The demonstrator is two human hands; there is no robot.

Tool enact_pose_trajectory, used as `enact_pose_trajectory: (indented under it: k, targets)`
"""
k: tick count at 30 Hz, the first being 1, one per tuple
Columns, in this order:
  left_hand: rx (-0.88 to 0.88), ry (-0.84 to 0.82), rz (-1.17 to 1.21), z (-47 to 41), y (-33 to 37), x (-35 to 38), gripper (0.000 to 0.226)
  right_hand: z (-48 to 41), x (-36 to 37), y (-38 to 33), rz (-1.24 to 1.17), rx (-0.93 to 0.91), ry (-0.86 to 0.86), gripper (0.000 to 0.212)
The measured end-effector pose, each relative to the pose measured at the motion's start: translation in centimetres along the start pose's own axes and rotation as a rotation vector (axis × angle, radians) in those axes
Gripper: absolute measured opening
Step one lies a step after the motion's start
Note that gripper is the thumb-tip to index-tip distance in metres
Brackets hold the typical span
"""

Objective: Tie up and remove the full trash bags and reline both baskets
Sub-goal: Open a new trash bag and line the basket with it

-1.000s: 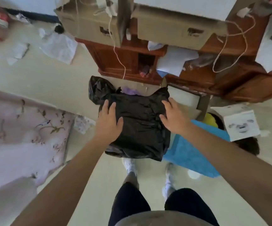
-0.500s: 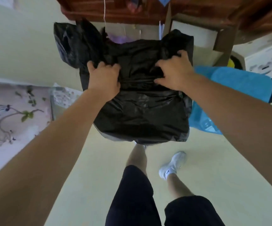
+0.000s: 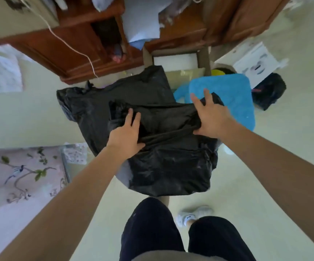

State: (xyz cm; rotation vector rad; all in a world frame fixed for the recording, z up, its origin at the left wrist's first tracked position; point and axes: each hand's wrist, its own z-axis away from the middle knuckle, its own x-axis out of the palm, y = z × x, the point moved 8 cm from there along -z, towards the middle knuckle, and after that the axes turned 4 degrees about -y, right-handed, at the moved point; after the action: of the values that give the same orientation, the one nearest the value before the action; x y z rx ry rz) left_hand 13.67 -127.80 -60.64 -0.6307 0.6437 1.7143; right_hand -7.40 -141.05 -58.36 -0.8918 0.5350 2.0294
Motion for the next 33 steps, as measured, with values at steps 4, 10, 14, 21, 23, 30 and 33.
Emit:
enact_pose_trajectory:
  k: [4, 10, 14, 21, 23, 30, 33]
  targets:
    - [0.020, 0.021, -0.035, 2.8, 9.0, -3.0, 0.121, 8.2, 0.9, 7.6, -0.045, 0.115, 0.051, 0.111]
    - [0.161, 0.198, -0.092, 10.8, 26.2, -8.6, 0.125, 26.2, 0.5, 20.3, -0.101, 0.249, 0.260, 0.056]
    - [0.366, 0.274, -0.055, 17.4, 41.0, -11.9, 0.133, 40.3, 1.0, 29.4, -0.257, 0.374, 0.413, 0.055]
    - [0.889, 0.661, -0.141, 29.8, 66.9, -16.1, 0.079, 61.2, 7.3, 39.4, -0.563, 0.601, 0.663, 0.065]
    - [0.917, 0.578, -0.220, 31.1, 72.6, -15.2, 0.080, 65.8, 10.0, 41.4, -0.609, 0.695, 0.679, 0.064]
    - [1.177, 0.670, -0.649, 36.5, 88.5, -10.5, 0.021, 78.0, 19.4, 47.3, -0.559, 1.204, 0.505, 0.027]
    - [1.227, 0.688, -0.741, 37.3, 93.5, -9.3, 0.023, 81.0, 23.2, 49.1, -0.583, 1.365, 0.330, 0.026]
